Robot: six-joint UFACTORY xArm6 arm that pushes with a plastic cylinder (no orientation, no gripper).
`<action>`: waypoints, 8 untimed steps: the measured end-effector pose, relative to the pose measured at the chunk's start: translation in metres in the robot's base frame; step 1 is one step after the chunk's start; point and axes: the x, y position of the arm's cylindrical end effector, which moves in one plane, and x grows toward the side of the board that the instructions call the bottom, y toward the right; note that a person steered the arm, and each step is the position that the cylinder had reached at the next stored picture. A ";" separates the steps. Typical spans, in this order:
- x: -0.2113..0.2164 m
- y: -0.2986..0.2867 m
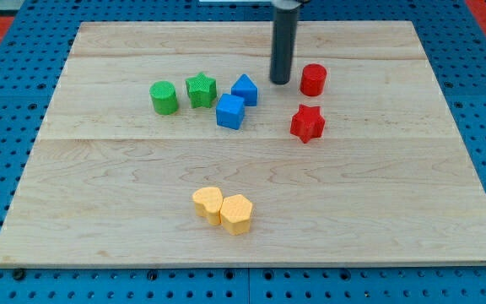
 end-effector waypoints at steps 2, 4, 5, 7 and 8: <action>-0.007 -0.021; 0.001 -0.068; -0.020 -0.024; -0.094 0.052; -0.095 0.065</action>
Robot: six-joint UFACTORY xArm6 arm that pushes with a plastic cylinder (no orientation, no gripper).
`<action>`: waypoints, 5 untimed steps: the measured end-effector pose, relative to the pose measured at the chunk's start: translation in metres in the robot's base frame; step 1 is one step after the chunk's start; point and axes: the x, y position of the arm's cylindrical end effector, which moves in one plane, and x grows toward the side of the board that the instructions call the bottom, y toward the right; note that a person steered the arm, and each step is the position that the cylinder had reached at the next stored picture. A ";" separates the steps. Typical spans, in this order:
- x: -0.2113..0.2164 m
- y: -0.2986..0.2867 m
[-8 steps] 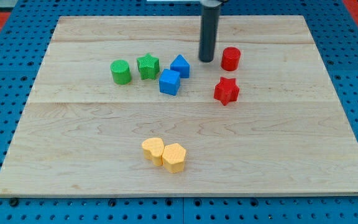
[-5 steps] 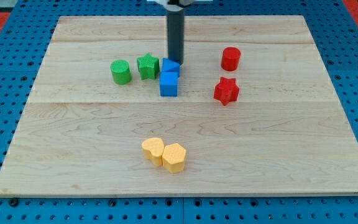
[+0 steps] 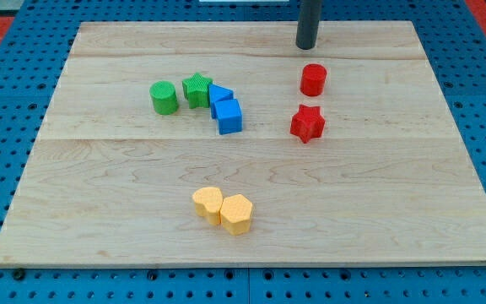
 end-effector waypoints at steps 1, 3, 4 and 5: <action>0.000 0.003; 0.000 0.021; 0.000 0.034; 0.000 0.035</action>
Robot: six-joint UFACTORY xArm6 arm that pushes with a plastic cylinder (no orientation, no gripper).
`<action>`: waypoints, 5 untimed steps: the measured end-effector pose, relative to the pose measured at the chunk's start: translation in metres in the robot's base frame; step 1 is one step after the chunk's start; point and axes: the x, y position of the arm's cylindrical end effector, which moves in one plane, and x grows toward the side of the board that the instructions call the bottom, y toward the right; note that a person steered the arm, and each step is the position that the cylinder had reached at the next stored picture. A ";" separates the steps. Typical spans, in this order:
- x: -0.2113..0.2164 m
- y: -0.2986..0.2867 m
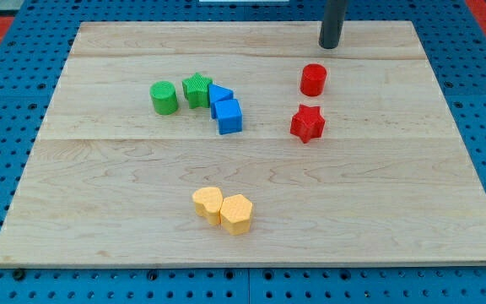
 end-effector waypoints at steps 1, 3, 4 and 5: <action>0.000 0.000; 0.015 0.000; 0.015 0.000; 0.014 0.000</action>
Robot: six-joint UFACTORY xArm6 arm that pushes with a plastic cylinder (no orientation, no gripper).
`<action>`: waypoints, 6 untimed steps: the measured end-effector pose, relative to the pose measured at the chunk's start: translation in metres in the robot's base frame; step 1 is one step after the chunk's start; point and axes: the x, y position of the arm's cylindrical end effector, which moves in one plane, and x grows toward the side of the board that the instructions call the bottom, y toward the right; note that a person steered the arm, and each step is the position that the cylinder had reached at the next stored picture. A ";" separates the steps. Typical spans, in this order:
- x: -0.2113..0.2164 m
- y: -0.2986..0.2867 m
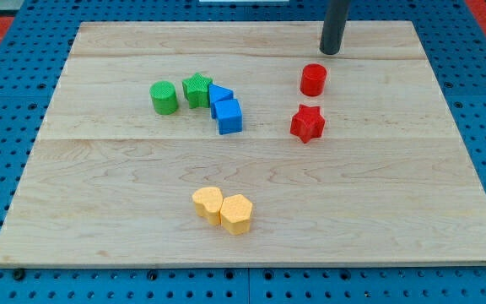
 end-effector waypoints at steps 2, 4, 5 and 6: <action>-0.018 0.000; -0.031 0.000; -0.024 0.000; 0.003 0.000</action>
